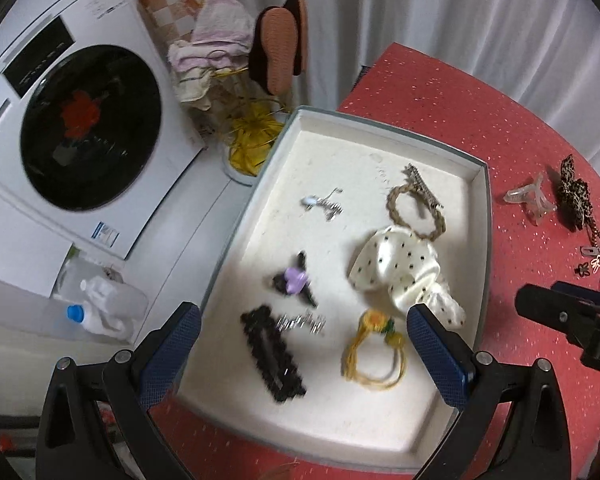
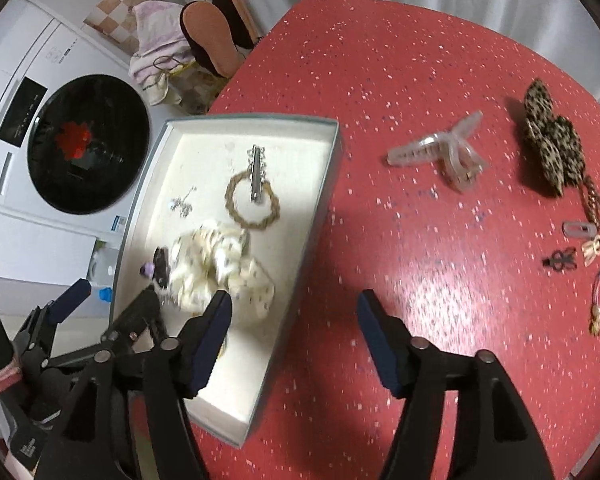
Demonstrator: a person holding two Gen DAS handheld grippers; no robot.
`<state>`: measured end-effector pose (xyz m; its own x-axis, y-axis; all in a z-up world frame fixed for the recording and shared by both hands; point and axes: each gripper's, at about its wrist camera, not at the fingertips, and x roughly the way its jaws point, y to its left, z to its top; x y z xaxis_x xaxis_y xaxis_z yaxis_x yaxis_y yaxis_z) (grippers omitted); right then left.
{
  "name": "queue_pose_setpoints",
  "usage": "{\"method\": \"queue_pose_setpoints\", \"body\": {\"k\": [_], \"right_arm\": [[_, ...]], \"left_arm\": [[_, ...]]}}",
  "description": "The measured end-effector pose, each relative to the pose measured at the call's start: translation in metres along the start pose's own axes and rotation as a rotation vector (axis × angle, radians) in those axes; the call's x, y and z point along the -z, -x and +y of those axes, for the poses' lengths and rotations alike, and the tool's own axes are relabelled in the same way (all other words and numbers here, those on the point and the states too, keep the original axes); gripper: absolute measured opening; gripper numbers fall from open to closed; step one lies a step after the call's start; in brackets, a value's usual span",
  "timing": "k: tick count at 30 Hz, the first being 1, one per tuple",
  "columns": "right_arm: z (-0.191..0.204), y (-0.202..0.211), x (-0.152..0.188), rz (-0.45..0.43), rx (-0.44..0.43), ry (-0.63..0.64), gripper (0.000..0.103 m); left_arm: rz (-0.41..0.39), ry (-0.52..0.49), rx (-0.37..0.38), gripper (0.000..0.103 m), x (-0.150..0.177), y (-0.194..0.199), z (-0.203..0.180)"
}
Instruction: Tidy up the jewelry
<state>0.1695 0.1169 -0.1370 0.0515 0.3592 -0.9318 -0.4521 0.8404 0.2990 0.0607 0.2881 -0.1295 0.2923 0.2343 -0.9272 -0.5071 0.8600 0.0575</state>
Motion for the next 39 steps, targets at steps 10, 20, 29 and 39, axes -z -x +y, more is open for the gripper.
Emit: {"method": "queue_pose_setpoints", "body": {"k": [10,20,29,39], "right_arm": [[0.005,0.025,0.052,0.051,0.010,0.011,0.082],[0.011,0.047,0.090,0.063,0.070,0.020,0.095],[0.029,0.103,0.111,-0.068,0.160,0.067,0.103],[0.059,0.162,0.123,-0.202,0.202,0.164,0.103]], "left_arm": [[0.044,0.060,0.018,0.103,0.038,0.045,0.009],[0.093,0.055,-0.015,0.103,0.073,0.077,0.016],[0.025,0.036,-0.026,0.103,0.094,0.134,0.025],[-0.062,0.079,-0.020,0.103,0.094,0.191,0.036]]}}
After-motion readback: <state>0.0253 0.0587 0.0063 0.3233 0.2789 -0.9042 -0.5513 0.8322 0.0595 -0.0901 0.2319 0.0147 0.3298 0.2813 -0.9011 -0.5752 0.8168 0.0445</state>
